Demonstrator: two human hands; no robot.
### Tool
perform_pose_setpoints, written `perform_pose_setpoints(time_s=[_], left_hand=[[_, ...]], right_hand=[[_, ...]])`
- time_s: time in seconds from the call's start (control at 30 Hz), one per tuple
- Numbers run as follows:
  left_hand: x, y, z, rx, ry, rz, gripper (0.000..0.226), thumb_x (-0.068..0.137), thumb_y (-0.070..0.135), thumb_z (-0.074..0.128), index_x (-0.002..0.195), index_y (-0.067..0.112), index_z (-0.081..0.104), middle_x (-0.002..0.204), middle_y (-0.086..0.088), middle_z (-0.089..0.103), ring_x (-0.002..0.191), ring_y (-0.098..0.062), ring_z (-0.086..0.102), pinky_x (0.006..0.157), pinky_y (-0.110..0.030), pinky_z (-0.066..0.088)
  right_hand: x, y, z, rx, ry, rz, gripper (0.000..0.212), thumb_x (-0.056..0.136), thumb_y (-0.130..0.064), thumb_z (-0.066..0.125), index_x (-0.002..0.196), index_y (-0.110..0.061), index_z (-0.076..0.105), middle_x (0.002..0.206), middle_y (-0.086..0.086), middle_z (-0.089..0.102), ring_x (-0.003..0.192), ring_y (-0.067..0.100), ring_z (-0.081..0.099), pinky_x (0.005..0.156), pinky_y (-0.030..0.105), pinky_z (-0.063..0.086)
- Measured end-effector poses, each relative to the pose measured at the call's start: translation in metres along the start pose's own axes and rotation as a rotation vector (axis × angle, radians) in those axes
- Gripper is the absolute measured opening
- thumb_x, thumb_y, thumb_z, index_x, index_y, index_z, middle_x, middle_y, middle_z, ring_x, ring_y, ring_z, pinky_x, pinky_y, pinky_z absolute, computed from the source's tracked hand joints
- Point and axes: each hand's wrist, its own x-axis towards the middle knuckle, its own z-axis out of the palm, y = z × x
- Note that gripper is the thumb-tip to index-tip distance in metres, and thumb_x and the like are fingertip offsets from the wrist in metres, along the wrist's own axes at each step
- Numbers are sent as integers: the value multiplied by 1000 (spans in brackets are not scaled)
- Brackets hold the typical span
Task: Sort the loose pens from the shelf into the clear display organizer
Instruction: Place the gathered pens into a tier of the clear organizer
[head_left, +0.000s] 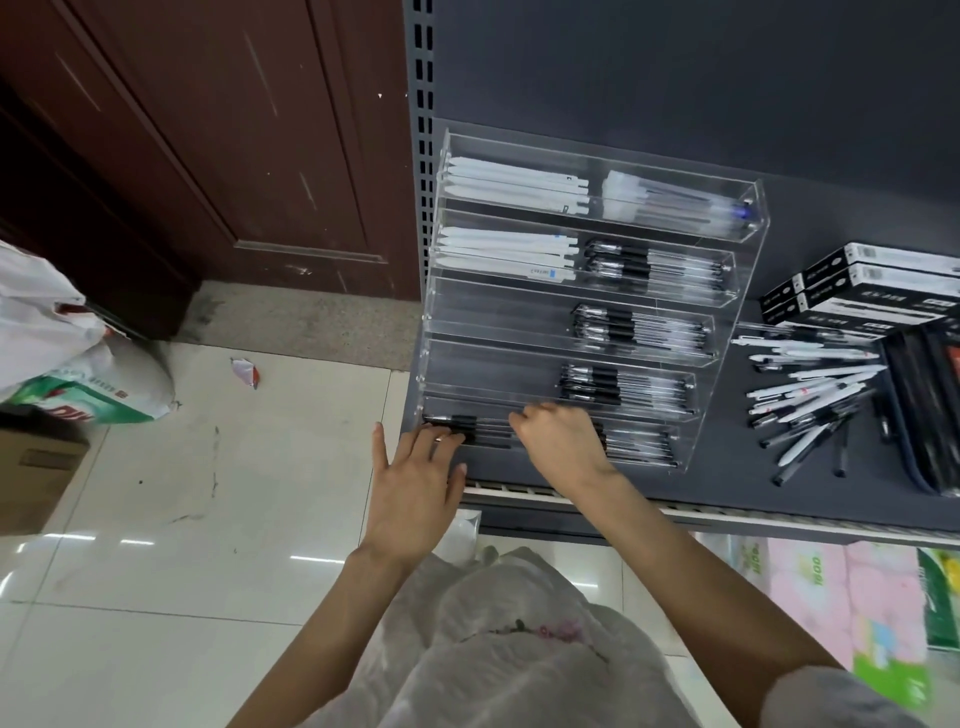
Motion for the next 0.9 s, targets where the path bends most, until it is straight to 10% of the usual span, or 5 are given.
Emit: perform_pose_setpoints(time_s=[0.2,0.37,0.7,0.9], left_hand=[[2,-6,3,16,-20,42,49,87,36,33,118,16,65,121,-4,64,110,-22,62,101,-58,37],[5,-1,1,48,-37,49,40,87,34,52,119,14,64,120,-8,65,111,-26,62,99,-62,36],[37,76,-64,-585,337,424,21,91,17,51,97,12,71,82,3,71,70,-10,64,65,-22,50],[68,188,-52,-667,151,544,21,90,19,53,104,15,68,85,8,65,79,-3,57,73,-16,46]], right_hand=[[-1,-6,18,38,25,-37,25,49,-10,81,68,-22,70,61,-8,61,53,7,58,40,18,38],[-9,-10,15,229,51,47,43,82,1,54,123,-12,56,109,5,63,99,20,62,72,30,53],[-122,52,16,758,458,426,32,86,-10,50,109,-21,69,91,-2,72,66,18,65,57,29,54],[-197,149,79,749,500,809,25,82,-2,57,98,-14,72,76,5,71,53,25,63,51,22,41]])
